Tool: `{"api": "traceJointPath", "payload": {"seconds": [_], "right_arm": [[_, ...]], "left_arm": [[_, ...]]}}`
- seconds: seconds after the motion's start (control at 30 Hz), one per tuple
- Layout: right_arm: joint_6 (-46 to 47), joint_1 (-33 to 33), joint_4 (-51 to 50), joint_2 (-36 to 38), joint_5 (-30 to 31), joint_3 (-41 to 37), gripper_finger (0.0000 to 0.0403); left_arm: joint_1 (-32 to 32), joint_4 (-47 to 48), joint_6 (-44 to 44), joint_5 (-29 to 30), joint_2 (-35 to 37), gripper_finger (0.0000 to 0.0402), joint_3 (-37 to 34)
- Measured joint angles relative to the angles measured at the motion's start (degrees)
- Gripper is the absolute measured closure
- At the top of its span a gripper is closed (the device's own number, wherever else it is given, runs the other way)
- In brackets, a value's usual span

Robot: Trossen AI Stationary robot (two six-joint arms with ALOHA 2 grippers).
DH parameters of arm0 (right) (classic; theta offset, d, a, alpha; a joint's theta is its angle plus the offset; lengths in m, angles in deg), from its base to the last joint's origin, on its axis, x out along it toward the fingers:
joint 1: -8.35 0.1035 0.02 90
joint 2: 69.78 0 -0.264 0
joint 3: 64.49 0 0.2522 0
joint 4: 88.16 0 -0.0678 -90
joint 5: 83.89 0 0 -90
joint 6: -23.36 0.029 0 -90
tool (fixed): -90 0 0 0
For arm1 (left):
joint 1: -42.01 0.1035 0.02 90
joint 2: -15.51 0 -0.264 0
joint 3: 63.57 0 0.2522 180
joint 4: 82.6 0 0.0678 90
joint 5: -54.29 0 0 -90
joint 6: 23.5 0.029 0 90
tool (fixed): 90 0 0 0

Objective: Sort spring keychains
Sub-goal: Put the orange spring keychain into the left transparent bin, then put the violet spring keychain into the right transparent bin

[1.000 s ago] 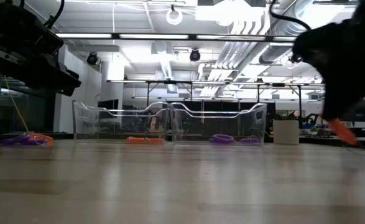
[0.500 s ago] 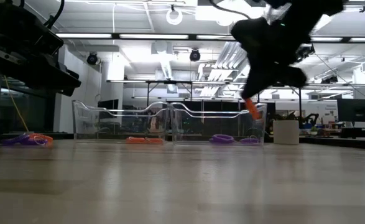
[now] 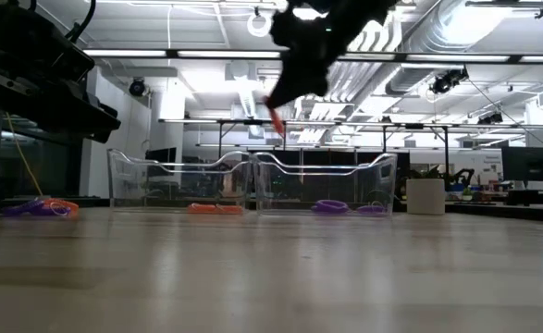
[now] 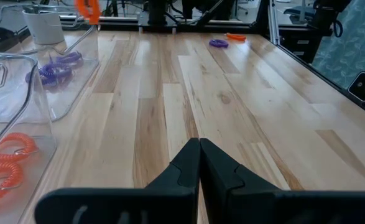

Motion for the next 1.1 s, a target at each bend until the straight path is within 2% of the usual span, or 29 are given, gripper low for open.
{"api": "traceJointPath", "payload": {"seconds": [0.2, 0.4, 0.73, 1.1], "right_arm": [[-10.95, -3.13, -0.36, -8.09, -3.89, 10.16, 0.0402], [-17.32, -5.11, 0.1, -13.9, -4.43, 17.79, 0.0402], [-19.45, -7.08, 0.65, -24.4, -4.8, 27.37, 0.04], [-18.73, -7.06, 0.07, -25.11, -3.75, 26.23, 0.0307]], "left_arm": [[-0.01, -0.01, 0.0, 0.01, 0.0, 0.04, 0.0], [-0.01, 0.01, 0.0, 0.0, -0.01, 0.04, 0.01], [-0.01, 0.0, 0.02, 0.01, -0.01, 0.04, 0.01], [-0.01, -0.01, -0.01, -0.01, -0.02, 0.04, -0.02]]}}
